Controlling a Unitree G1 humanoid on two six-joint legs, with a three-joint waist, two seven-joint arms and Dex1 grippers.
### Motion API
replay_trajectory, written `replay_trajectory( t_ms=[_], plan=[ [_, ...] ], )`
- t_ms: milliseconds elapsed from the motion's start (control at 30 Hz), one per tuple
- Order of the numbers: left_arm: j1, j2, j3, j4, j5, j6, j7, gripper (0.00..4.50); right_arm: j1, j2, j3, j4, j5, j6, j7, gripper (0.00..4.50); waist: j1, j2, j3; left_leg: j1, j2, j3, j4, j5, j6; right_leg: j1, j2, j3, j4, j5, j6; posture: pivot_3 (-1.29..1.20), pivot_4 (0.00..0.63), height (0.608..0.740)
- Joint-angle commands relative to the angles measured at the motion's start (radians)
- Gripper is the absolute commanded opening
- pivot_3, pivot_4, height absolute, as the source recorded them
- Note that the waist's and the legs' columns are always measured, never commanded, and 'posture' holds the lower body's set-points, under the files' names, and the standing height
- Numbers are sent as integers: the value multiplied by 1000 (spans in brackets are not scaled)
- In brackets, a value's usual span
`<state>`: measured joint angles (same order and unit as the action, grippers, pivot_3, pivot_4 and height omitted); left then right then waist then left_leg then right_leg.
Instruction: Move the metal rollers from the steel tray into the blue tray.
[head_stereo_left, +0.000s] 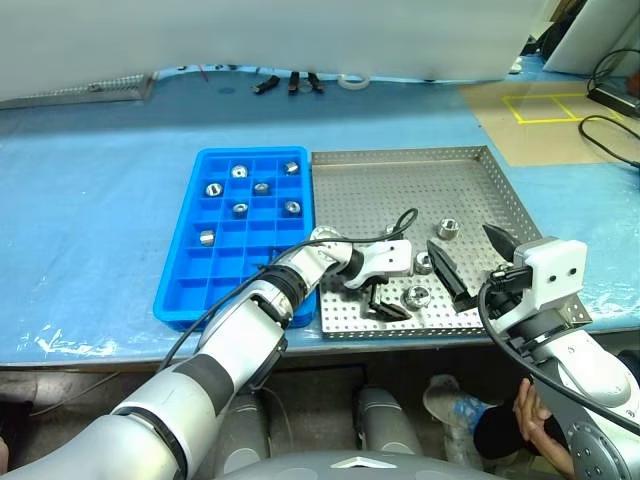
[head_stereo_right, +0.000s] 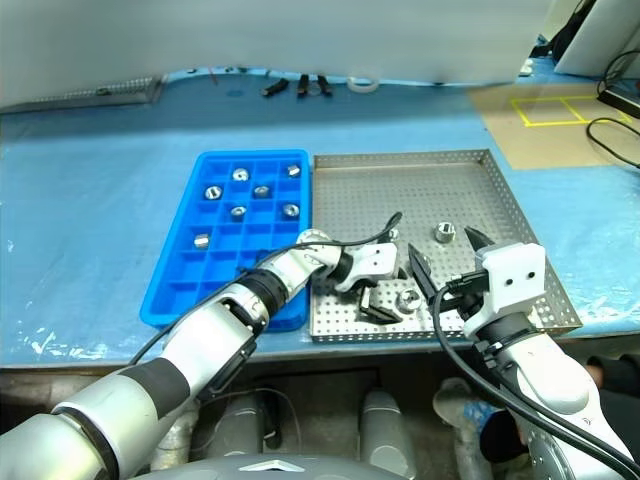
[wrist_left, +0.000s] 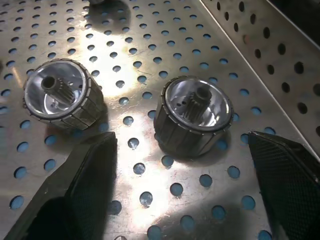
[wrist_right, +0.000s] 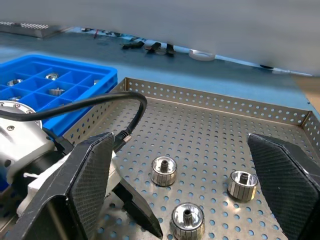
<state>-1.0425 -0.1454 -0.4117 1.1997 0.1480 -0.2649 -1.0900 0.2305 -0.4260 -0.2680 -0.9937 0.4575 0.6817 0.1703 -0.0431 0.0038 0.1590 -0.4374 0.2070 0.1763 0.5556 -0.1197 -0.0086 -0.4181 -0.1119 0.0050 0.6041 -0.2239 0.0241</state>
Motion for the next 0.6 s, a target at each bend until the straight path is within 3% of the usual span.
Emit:
replay_trajectory(
  t_ms=[33,600],
  plan=[
    [4,-143,14,2,-10,6,6,4463,-14,-8,-10,-51,11,17,-13,4500,0,0,0,0,0,0,1,0,0,0,0,0,0,0,0,-598,150,740],
    [42,-195,22,-57,-97,37,-121,4463,5,-31,10,-54,21,15,-38,4500,-1,0,0,-1,0,0,2,-1,2,1,0,0,-1,0,0,-617,150,740]
  ],
)
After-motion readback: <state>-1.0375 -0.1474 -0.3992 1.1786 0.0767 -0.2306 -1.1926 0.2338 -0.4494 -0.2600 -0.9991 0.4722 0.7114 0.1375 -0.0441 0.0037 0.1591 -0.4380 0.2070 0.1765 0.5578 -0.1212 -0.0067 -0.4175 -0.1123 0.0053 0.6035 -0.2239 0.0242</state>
